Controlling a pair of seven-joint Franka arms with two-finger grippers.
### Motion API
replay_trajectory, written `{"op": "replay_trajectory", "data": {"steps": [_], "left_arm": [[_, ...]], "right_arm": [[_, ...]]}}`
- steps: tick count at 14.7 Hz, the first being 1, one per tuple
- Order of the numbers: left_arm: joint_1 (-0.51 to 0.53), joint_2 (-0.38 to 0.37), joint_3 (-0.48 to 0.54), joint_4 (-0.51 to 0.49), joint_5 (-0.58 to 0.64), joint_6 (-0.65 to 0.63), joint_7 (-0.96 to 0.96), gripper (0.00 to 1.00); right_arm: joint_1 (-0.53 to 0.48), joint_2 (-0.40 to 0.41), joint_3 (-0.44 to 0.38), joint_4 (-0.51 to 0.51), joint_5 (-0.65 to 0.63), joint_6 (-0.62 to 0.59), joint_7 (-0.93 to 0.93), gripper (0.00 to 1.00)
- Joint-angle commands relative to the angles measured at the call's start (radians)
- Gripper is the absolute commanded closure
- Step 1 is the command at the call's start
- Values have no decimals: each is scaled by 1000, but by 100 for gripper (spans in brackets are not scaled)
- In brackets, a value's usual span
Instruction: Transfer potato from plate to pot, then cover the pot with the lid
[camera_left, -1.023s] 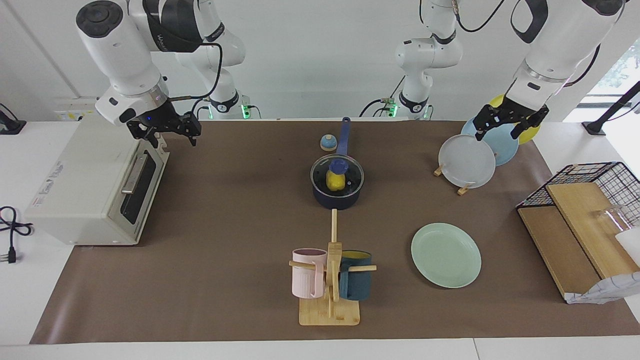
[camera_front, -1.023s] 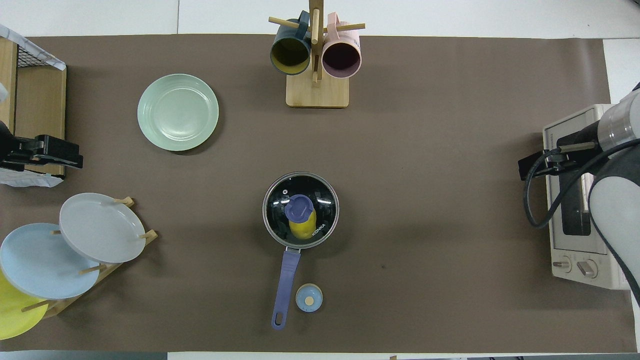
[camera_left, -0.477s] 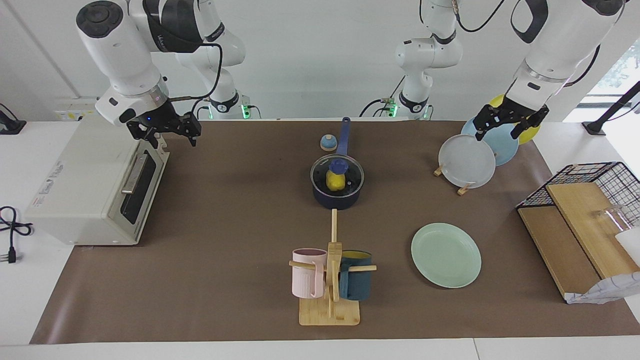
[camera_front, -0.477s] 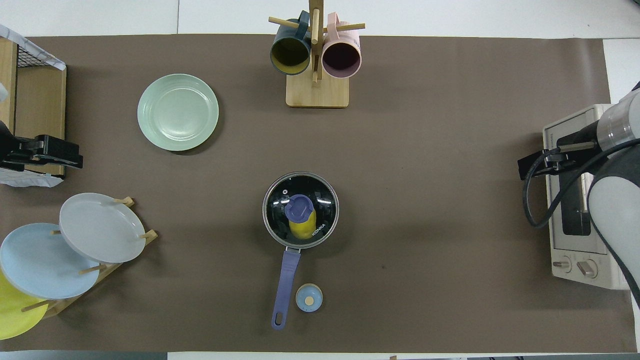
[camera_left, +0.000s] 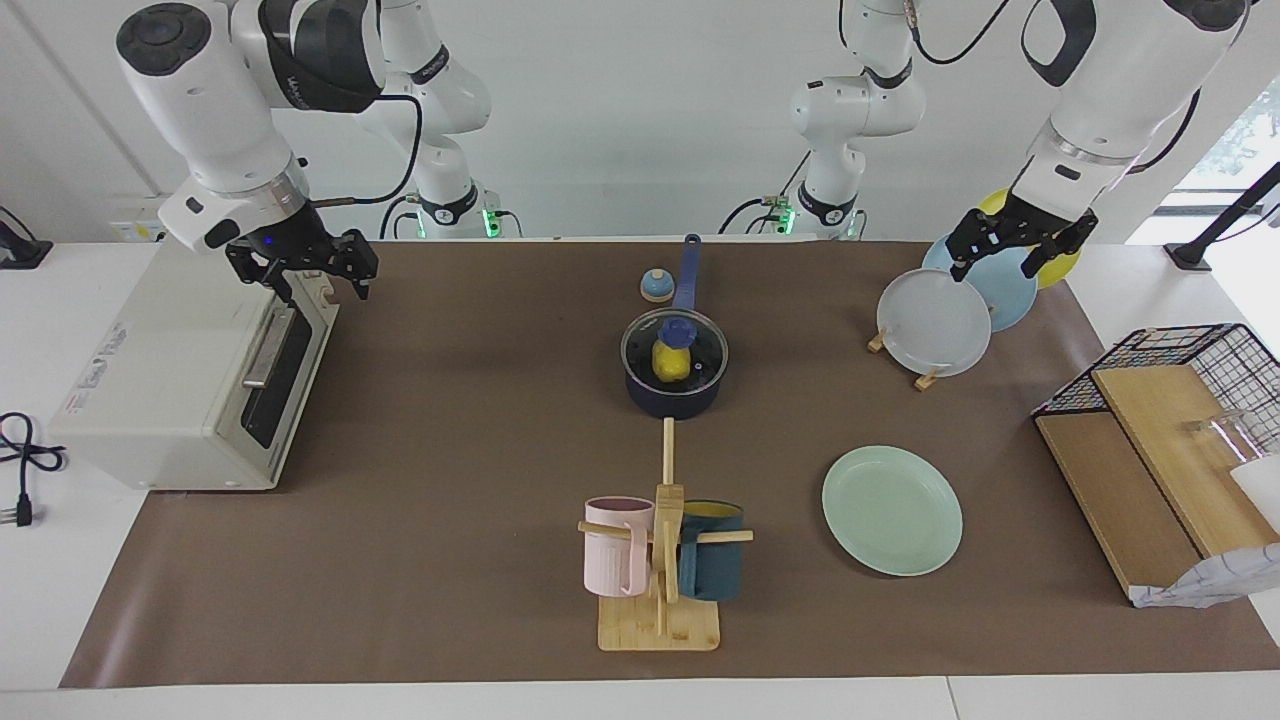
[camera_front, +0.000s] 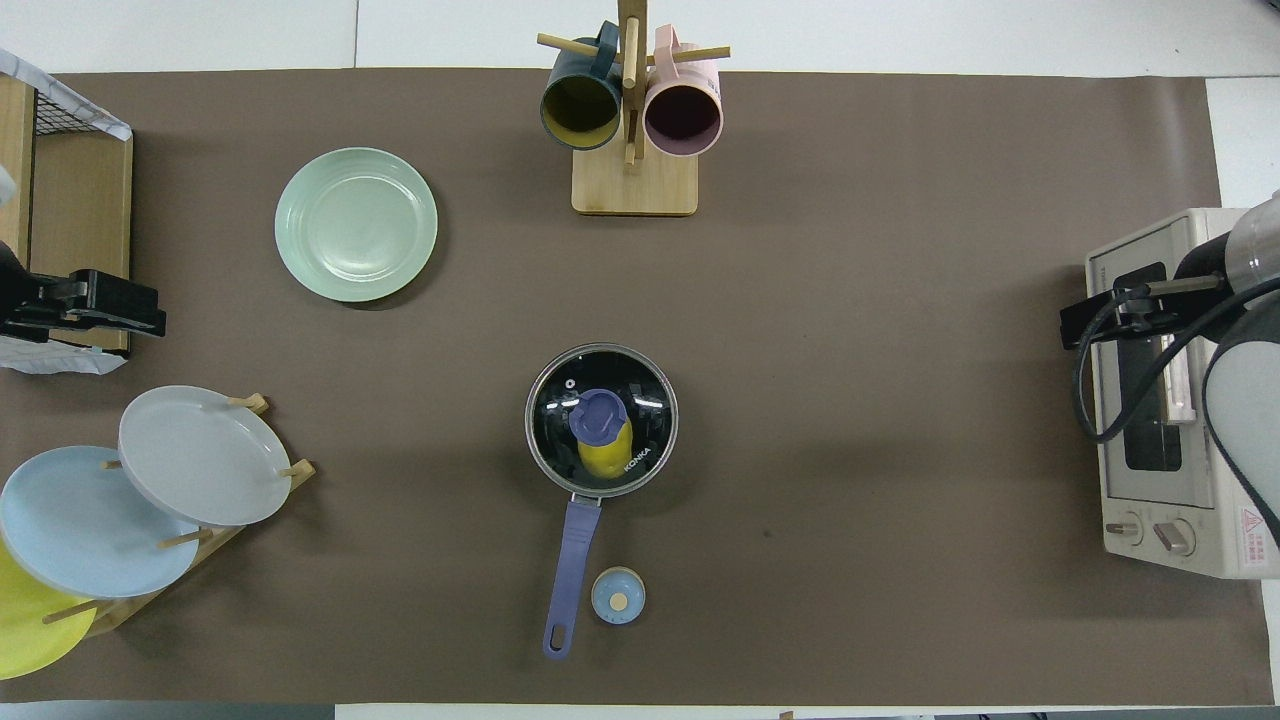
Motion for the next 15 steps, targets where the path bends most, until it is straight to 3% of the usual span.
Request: {"op": "replay_trajectory", "data": {"steps": [1, 15], "left_arm": [[17, -7, -13, 3, 13, -11, -10, 0], [17, -7, -14, 3, 13, -11, -10, 0]], "right_arm": [[-18, -17, 10, -28, -9, 26, -29, 0], [-29, -16, 10, -19, 5, 12, -23, 0]]}}
